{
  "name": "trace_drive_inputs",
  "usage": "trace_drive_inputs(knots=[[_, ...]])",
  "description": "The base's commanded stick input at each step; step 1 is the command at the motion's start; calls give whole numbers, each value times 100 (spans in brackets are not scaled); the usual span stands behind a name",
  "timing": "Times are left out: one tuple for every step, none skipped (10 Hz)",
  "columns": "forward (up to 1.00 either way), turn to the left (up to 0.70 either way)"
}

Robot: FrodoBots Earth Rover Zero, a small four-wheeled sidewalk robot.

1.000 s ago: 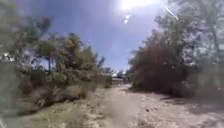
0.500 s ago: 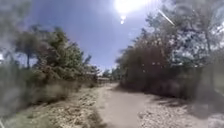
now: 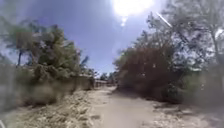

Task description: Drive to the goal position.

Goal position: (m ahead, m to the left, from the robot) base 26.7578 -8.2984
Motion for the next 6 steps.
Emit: trace_drive_inputs(knots=[[85, 0], [85, 0], [85, 23], [85, 22], [85, 5], [85, 8]])
